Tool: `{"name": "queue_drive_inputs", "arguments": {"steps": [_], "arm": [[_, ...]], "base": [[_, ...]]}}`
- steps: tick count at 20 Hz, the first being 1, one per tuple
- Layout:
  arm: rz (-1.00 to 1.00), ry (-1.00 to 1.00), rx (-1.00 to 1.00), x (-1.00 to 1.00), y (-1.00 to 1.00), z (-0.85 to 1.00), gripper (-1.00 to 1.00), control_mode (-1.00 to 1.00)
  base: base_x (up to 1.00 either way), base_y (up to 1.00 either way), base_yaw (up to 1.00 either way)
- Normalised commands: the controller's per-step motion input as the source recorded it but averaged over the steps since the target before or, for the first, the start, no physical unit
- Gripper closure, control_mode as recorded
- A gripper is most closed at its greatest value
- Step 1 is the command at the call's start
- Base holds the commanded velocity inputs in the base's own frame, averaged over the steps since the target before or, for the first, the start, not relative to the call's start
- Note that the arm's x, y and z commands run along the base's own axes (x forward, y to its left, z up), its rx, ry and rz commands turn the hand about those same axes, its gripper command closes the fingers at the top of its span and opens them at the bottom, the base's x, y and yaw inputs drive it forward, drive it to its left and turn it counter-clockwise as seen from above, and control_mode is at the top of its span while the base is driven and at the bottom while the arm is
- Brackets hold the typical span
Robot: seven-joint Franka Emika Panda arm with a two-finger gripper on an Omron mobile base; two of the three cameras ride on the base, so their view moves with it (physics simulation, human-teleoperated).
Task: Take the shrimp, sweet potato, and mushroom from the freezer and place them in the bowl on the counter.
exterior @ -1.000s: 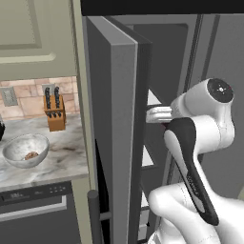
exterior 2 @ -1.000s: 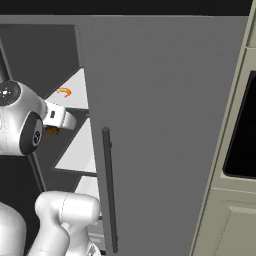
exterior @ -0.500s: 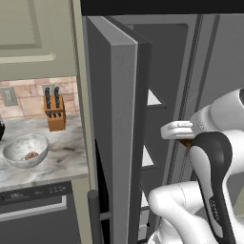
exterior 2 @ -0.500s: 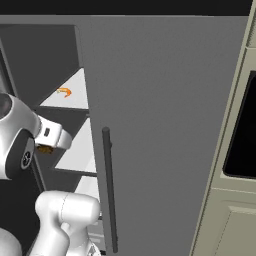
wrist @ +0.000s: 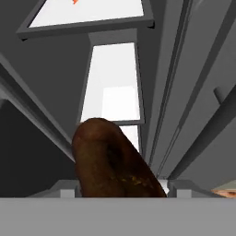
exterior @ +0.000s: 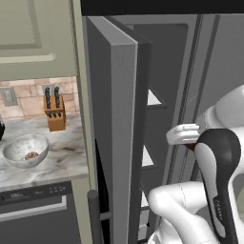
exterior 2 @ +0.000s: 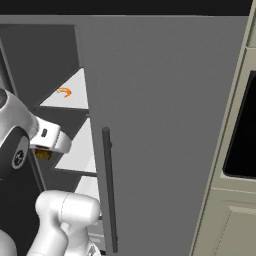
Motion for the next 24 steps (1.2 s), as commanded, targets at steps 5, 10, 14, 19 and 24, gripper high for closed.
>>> {"name": "queue_drive_inputs", "arguments": {"steps": [5,10,14,19,24], "arm": [[0.0,0.0,-0.07,0.0,-0.1,0.0,1.0,-1.0],[0.02,0.0,0.0,0.0,-0.28,0.0,1.0,-1.0],[0.0,0.0,0.0,0.0,-0.28,0.0,1.0,-1.0],[0.0,0.0,-0.01,0.0,-0.15,0.0,1.0,-1.0],[0.0,0.0,-0.04,0.0,0.0,0.0,1.0,-1.0]], "base": [[0.0,0.0,0.0],[0.0,0.0,0.0],[0.0,0.0,0.0],[0.0,0.0,0.0],[0.0,0.0,0.0]]}}
